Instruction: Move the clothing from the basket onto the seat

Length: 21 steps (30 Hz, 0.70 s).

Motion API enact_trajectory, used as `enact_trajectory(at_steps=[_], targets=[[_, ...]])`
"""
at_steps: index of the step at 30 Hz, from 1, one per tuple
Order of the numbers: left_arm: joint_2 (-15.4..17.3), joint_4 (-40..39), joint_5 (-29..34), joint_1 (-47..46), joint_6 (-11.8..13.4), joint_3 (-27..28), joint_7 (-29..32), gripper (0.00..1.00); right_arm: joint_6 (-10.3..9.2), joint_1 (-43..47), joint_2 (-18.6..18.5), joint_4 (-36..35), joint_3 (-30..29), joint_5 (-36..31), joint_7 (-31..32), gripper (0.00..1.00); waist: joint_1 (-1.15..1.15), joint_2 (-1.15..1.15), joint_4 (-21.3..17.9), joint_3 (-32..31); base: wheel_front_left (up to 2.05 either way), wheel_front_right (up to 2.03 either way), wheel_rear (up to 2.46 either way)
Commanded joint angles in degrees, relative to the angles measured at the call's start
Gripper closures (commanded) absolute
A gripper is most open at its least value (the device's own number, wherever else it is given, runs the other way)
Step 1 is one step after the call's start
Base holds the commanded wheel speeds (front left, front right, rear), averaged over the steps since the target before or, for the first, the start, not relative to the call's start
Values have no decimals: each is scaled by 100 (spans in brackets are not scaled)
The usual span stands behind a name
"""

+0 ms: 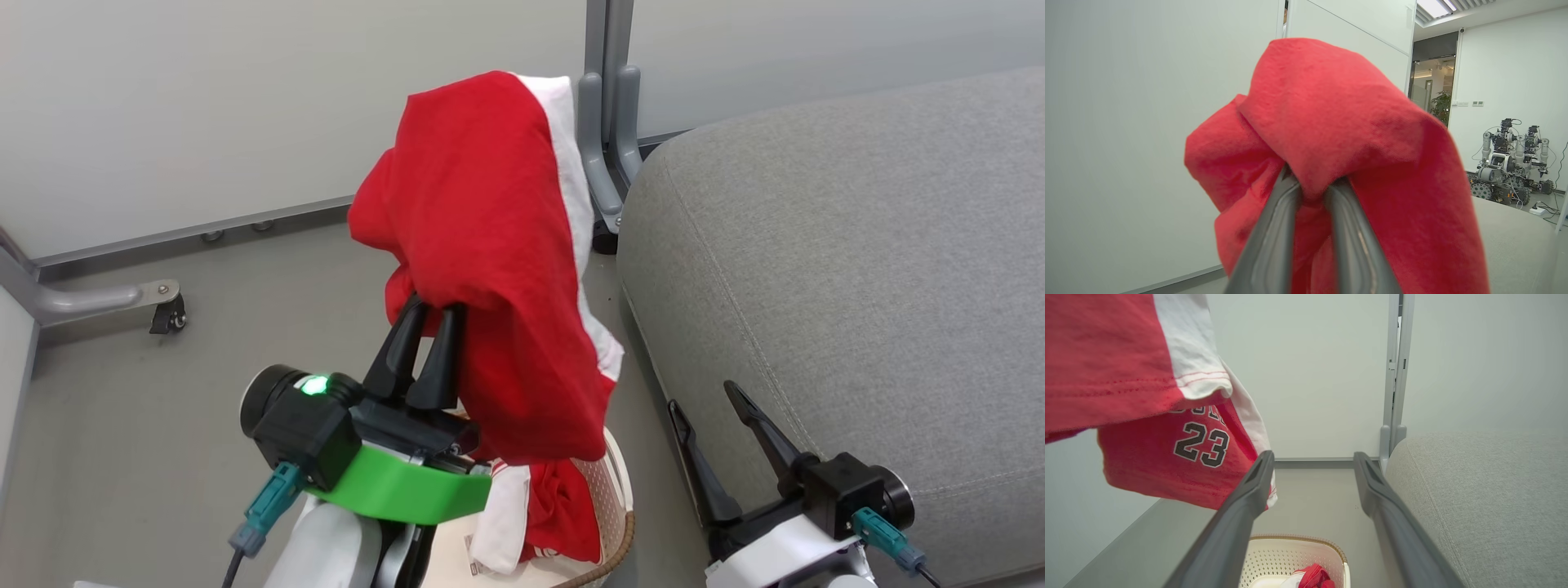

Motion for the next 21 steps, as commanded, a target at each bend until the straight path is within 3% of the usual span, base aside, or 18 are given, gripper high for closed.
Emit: enact_trajectory(at_steps=[1,15,21], targets=[[14,-49,-64,-103,-14,-28,-3,100,-8,80,-26,21,-5,-38,-18,0,1,0,-4,-15,0,0,0],[15,-25,5,-137,10,48,-3,100,-8,-20,1,44,-117,11,-18,0,1,0,-102,38,0,0,0],[14,129,100,-133,5,106,-3,100,-8,-194,-276,-410,187,361,-18,0,1,0,-141,76,0,0,0]])
